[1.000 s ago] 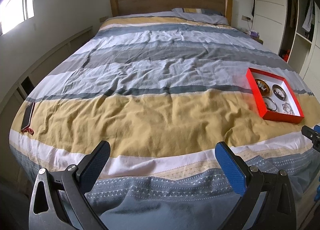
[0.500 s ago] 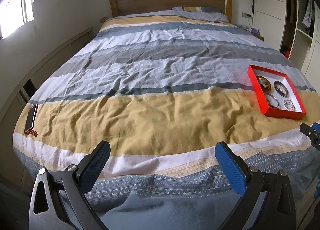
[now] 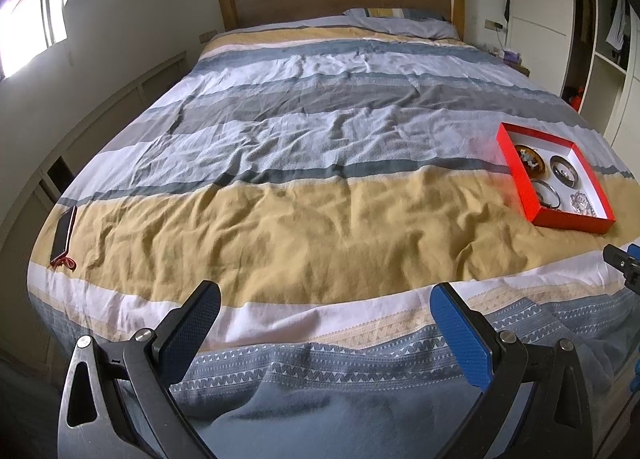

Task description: Organize jewelry

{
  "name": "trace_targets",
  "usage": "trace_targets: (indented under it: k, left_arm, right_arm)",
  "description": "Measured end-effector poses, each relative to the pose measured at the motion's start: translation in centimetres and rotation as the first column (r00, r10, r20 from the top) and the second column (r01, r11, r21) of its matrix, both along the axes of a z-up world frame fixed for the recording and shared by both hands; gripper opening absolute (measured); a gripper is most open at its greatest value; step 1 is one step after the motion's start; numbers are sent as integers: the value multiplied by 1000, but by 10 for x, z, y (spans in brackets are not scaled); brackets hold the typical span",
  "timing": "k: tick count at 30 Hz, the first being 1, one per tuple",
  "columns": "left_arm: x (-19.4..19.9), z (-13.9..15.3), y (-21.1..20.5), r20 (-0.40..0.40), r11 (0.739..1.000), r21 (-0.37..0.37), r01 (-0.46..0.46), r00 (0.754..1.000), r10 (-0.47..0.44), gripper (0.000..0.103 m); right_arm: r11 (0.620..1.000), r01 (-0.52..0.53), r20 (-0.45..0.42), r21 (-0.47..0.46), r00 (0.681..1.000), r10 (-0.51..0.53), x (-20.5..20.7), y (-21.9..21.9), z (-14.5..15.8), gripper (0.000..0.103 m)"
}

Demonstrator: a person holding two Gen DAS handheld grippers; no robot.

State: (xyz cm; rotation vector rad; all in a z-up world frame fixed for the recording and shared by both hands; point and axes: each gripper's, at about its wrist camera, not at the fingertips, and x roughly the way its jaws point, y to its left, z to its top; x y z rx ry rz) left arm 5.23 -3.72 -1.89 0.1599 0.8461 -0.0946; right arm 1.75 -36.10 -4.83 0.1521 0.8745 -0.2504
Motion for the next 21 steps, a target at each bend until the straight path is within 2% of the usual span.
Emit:
trace_targets:
  k: [21]
  left_arm:
    - [-1,-5,1,-16,1000,7,-4,1000,4,102]
  right_arm:
    - [1000,-2,-16,-7,1000,2,-5,0,-1,70]
